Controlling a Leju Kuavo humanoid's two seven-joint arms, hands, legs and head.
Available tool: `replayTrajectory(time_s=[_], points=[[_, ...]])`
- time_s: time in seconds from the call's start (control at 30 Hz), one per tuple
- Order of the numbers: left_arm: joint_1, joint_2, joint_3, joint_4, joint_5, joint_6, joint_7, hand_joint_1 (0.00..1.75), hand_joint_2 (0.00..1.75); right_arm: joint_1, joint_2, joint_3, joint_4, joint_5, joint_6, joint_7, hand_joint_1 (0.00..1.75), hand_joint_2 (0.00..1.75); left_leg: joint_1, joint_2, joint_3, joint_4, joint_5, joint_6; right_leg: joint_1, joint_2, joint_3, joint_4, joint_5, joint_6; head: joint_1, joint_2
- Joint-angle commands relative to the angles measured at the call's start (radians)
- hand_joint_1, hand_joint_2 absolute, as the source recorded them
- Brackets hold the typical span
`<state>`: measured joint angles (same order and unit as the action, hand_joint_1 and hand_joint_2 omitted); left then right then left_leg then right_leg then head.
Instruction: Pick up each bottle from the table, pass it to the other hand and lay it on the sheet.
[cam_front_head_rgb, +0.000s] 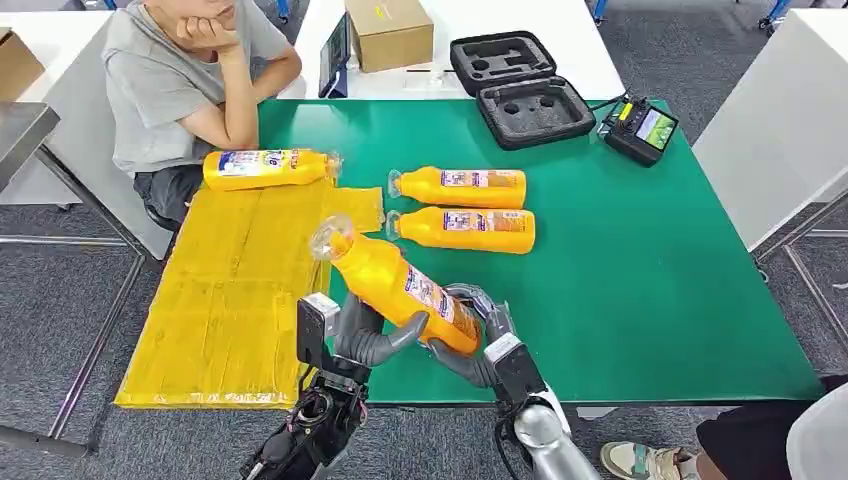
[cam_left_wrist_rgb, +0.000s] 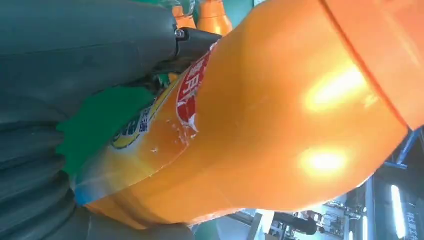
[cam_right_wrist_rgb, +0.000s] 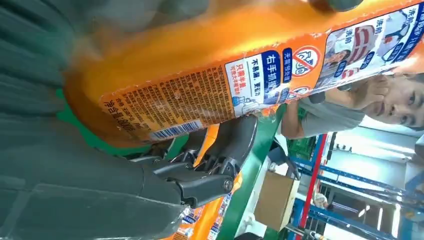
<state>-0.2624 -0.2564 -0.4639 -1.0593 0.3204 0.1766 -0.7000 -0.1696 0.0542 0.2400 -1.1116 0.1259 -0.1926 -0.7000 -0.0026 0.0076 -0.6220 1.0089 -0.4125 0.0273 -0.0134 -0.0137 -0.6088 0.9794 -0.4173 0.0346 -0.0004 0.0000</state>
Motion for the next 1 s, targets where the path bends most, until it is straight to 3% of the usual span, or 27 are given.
replayTrajectory(time_s=[0.03,0.07,0.13,0.23,0.37,0.4,0.47,0.7,0.83,1.0], points=[[-0.020,0.021,0.002,0.014,-0.004,0.003,0.002,1.75,1.75,-0.012,0.009,-0.021,0.027,-0.001,0.003,0.002,1.47,1.75,0.000,0.000,0.003,-0.001,-0.001,-0.001,0.000,0.001,0.003,-0.001,-0.001,-0.001,0.000,0.000],[-0.018,0.023,-0.001,0.008,-0.005,-0.002,0.003,1.75,1.75,-0.014,0.009,-0.026,0.031,-0.003,0.003,0.002,1.29,1.75,0.001,0.000,0.005,0.000,-0.002,-0.002,0.001,0.002,0.005,-0.001,-0.002,-0.002,0.000,0.000],[-0.017,0.023,-0.006,0.004,-0.006,-0.008,0.008,1.75,1.75,-0.012,0.009,-0.029,0.035,-0.002,0.003,0.002,0.54,1.75,0.001,0.000,0.003,-0.001,-0.001,-0.001,0.000,0.001,0.003,-0.001,-0.001,-0.001,0.000,0.000],[-0.017,0.024,-0.009,0.002,-0.006,-0.013,0.013,1.75,1.75,-0.014,0.010,-0.031,0.042,-0.002,0.004,0.002,0.54,1.75,0.000,0.000,0.003,-0.001,-0.001,-0.001,0.000,0.001,0.003,-0.001,-0.001,-0.001,0.000,0.000],[-0.016,0.024,-0.012,0.000,-0.007,-0.019,0.018,1.75,1.75,-0.014,0.011,-0.038,0.045,-0.002,0.002,0.002,0.75,1.75,0.001,0.000,0.006,0.000,-0.002,-0.002,0.001,0.002,0.006,-0.001,-0.002,-0.002,0.000,0.000],[-0.016,0.024,-0.012,-0.001,-0.007,-0.019,0.019,1.75,1.75,-0.013,0.011,-0.039,0.044,-0.002,0.001,0.002,0.63,1.75,0.001,0.000,0.003,-0.001,-0.001,-0.001,0.000,0.001,0.003,-0.001,-0.001,-0.001,0.000,0.000],[-0.016,0.024,-0.010,-0.006,-0.008,-0.020,0.020,1.75,1.75,-0.011,0.012,-0.045,0.045,0.001,-0.007,0.002,0.02,1.75,0.000,0.000,0.003,-0.001,-0.001,-0.001,0.000,0.001,0.003,-0.001,-0.001,-0.001,0.000,0.000],[-0.023,0.041,-0.012,-0.037,-0.077,0.048,0.003,1.75,1.75,-0.014,0.018,-0.051,0.051,0.009,-0.019,0.002,0.00,1.75,0.001,0.000,0.004,0.000,-0.002,-0.002,0.001,0.002,0.004,-0.001,-0.001,-0.001,0.000,0.000],[-0.050,0.090,-0.008,-0.102,-0.214,0.142,0.004,1.75,1.75,-0.018,0.021,-0.050,0.047,0.011,-0.014,0.002,0.00,1.75,0.001,0.001,0.004,0.000,-0.002,-0.002,0.001,0.003,0.004,0.000,-0.001,-0.002,0.000,0.000],[-0.053,0.099,0.003,-0.122,-0.216,0.137,0.026,1.75,1.75,-0.018,0.022,-0.050,0.048,0.012,-0.014,0.002,0.00,1.75,0.002,0.001,0.005,0.000,-0.002,-0.002,0.001,0.003,0.005,0.000,-0.001,-0.002,0.000,0.000]])
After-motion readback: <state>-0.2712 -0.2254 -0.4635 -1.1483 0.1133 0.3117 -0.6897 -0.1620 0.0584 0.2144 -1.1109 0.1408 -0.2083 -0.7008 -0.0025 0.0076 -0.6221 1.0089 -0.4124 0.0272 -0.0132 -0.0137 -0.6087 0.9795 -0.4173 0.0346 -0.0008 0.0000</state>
